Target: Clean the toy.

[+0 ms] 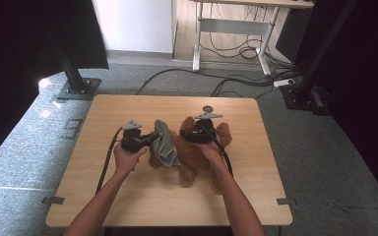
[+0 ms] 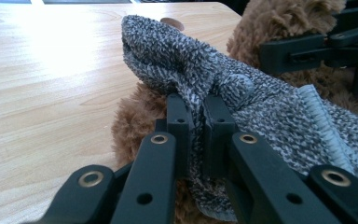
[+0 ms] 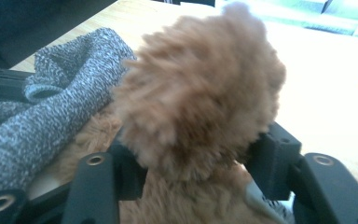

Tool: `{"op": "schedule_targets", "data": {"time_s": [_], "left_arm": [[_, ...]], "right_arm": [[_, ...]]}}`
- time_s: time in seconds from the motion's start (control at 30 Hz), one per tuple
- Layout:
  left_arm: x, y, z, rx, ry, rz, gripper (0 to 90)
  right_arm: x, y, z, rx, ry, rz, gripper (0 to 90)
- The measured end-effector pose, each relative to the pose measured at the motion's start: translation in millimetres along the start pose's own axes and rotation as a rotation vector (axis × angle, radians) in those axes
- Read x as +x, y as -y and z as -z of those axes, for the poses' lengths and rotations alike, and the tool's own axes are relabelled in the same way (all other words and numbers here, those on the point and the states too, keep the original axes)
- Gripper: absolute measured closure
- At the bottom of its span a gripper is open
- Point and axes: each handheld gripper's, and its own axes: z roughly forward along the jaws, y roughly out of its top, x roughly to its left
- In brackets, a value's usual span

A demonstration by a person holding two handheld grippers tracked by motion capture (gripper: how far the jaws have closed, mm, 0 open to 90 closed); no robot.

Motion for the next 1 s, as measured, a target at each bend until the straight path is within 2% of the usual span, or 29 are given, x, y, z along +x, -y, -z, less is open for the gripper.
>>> {"op": "schedule_targets", "data": {"time_s": [0.1, 0.27, 0.37, 0.43, 0.53, 0.7, 0.83, 0.93, 1.0], "left_arm": [[-0.1, 0.3, 1.2, 0.001, 0.005, -0.004, 83.6], [1.4, -1.6, 10.7, -0.002, 0.052, 0.009, 83.5], [-4.3, -2.4, 23.0, -0.011, 0.097, 0.001, 83.3], [-11.8, -1.2, 32.2, -0.002, 0.122, -0.022, 83.2], [-21.8, 5.5, 38.8, 0.041, 0.153, -0.047, 83.1], [-24.9, 21.9, 30.9, 0.098, 0.179, -0.034, 83.0], [-26.4, 32.2, 22.5, 0.112, 0.235, -0.001, 83.0], [-33.2, 34.6, 23.0, 0.117, 0.298, -0.022, 83.0], [-39.8, 35.7, 23.9, 0.128, 0.318, -0.041, 82.9]], "right_arm": [[3.1, -0.5, -4.0, -0.001, 0.039, 0.01, 58.8], [0.4, 2.5, -3.7, -0.009, 0.024, 0.009, 71.2], [-0.8, 6.7, -2.6, -0.025, 0.03, 0.016, 73.7], [-1.8, 10.1, -2.4, -0.034, 0.037, 0.007, 74.8], [-1.8, 10.6, -2.2, -0.035, 0.04, 0.008, 74.9], [-1.6, 11.2, -2.2, -0.043, 0.039, 0.001, 75.2], [-1.6, 12.2, -1.7, -0.047, 0.032, 0.0, 75.7], [-2.4, 13.0, -1.4, -0.05, 0.029, -0.004, 75.7], [-2.4, 13.6, -1.5, -0.052, 0.031, -0.008, 75.8]]}}
